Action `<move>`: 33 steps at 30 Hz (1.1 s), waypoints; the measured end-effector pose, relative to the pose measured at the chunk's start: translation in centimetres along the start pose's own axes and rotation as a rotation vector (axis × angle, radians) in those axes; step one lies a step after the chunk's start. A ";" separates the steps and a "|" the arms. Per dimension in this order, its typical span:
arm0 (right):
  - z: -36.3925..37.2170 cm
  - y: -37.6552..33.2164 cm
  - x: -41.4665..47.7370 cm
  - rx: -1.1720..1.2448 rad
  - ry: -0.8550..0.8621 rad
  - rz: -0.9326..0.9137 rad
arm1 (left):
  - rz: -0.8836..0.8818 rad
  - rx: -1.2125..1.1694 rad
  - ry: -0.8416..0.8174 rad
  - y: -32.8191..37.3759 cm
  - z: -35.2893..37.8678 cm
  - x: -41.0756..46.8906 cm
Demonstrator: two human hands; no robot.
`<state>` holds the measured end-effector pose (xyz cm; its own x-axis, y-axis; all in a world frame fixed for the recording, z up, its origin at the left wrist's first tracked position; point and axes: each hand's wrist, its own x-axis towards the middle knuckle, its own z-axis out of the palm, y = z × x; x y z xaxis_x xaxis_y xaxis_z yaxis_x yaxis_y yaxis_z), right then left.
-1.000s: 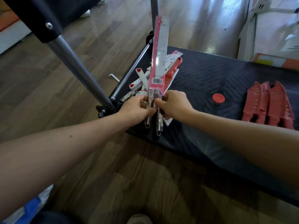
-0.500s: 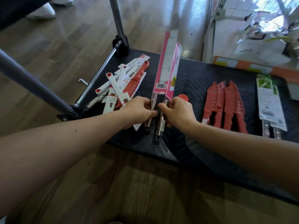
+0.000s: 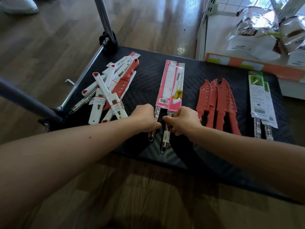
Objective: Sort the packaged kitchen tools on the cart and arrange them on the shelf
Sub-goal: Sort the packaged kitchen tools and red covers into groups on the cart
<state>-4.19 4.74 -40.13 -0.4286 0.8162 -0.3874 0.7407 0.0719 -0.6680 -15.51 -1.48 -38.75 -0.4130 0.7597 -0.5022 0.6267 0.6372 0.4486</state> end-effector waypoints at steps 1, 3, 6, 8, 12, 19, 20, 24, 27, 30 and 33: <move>0.0 -0.1 0.0 0.005 -0.005 0.002 | 0.005 0.022 0.007 0.0 0.0 0.0; 0.1 -0.1 0.2 -0.007 0.010 -0.011 | 0.012 0.047 0.010 -0.1 0.0 0.0; 0.4 -0.2 0.4 0.010 0.065 -0.064 | 0.054 0.064 0.019 -0.5 -0.4 -0.2; 0.7 -0.5 0.4 0.062 0.068 -0.098 | 0.096 0.074 0.053 -1.0 -0.6 -0.4; 1.8 -1.0 0.3 0.102 0.043 -0.159 | 0.132 0.081 0.108 -2.1 -1.3 -0.7; 3.4 -3.1 0.8 0.003 0.026 -0.340 | 0.179 0.125 0.210 -4.0 -3.2 -1.1; 3.5 -3.5 0.9 -0.045 0.020 -0.387 | 0.186 0.141 0.234 -4.4 -3.5 -1.1; 3.9 -5.7 1.6 -0.281 -0.014 -0.631 | 0.201 0.234 0.283 -6.1 -4.4 -1.4; 4.4 -7.3 2.8 -0.408 0.007 -0.758 | 0.212 0.298 0.284 -7.4 -4.6 -1.8; 5.2 -8.6 3.8 -0.478 0.020 -0.809 | 0.246 0.327 0.298 -8.8 -4.8 -2.2; 6.3 -9.9 4.9 -0.567 -0.003 -0.873 | 0.255 0.353 0.337 -10.8 -5.4 -2.5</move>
<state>-16.87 4.38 -39.44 -0.9329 0.3499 0.0852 0.3068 0.8961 -0.3207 -24.81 -9.62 -38.35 -0.3717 0.9206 -0.1197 0.8941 0.3897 0.2206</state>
